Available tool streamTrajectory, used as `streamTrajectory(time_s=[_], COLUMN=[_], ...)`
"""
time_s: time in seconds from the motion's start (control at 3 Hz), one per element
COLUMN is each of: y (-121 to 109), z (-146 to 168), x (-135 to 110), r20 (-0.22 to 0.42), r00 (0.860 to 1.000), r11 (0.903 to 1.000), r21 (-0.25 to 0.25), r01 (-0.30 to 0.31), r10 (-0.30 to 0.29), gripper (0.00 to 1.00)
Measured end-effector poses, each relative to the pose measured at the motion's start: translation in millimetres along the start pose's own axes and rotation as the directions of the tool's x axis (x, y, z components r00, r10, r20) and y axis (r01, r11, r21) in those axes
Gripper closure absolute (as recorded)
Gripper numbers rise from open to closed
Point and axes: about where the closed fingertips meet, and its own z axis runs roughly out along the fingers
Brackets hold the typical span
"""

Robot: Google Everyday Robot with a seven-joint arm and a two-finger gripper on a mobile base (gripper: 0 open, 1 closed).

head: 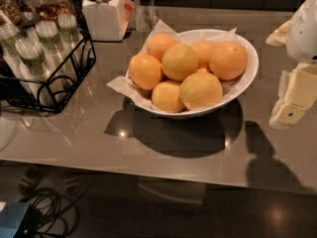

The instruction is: Pick orange from white bowl

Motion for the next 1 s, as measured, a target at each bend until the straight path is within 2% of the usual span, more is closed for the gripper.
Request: streamTrajectory(time_s=[0.67,1.0], y=[-9.1,-34.8], z=[-2.4,-3.6], x=[-6.5,-20.5], r20=[-0.009,0.008], r00=[1.000,0.999], r11=[0.9998,0.9987], r21=[-0.011,-0.030], r01=[0.015,0.042], r10=[-0.015,-0.041], gripper=[0.00,0.00])
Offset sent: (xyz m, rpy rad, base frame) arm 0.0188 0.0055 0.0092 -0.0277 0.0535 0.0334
